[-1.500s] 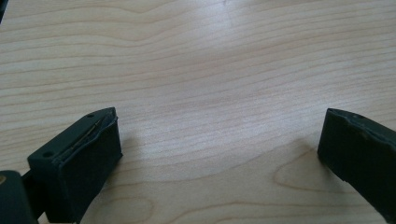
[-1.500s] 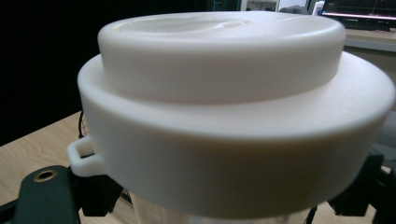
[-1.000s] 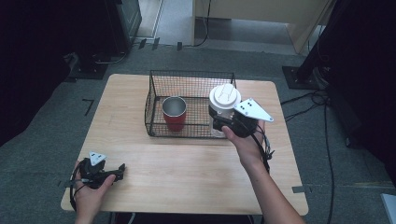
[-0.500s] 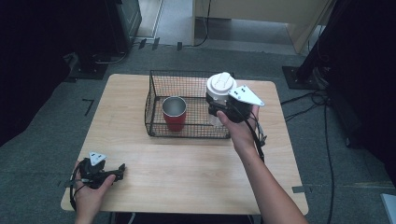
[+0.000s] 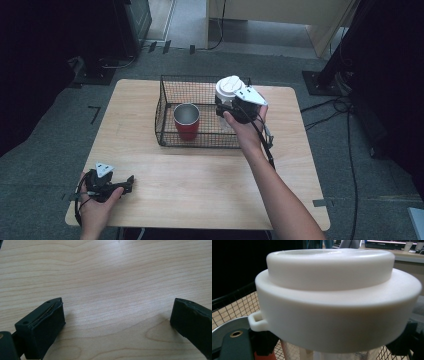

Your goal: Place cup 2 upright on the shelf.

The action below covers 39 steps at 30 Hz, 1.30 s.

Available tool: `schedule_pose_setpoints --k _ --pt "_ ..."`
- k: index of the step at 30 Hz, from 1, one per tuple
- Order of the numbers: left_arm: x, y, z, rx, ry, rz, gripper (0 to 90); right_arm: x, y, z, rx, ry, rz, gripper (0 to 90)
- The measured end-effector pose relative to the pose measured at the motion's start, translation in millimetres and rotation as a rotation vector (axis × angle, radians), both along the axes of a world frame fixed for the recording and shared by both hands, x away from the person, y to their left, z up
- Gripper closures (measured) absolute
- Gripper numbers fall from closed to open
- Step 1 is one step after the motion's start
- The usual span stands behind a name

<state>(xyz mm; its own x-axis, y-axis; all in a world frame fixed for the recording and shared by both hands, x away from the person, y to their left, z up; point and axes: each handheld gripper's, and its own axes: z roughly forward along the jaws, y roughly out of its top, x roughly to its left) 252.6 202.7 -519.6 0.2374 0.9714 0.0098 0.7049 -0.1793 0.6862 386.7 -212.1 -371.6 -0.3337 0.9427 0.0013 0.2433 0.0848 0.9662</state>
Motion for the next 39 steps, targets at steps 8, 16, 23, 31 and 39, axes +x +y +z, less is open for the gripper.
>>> schedule_pose_setpoints --k 8,16,23,31,39 --pt "-0.1 -0.2 -0.1 0.000 -0.001 -0.005 0.0 11.9 8.7 -17.3 -0.023 0.043 -0.007 15.8" --pt "-0.1 -0.3 -0.1 0.001 -0.001 -0.008 0.0 20.7 12.7 -31.1 -0.007 0.097 0.006 15.8" --pt "-0.1 -0.3 -0.1 0.001 -0.001 -0.008 0.0 24.8 13.2 -37.7 -0.009 0.143 0.014 15.8" --pt "-0.1 -0.3 -0.1 0.001 -0.001 -0.008 0.0 26.3 15.2 -43.1 -0.037 0.174 0.020 15.8" --pt "-0.1 -0.3 -0.1 0.000 -0.001 -0.008 0.0 24.7 16.5 -51.9 -0.058 0.188 0.023 15.8"
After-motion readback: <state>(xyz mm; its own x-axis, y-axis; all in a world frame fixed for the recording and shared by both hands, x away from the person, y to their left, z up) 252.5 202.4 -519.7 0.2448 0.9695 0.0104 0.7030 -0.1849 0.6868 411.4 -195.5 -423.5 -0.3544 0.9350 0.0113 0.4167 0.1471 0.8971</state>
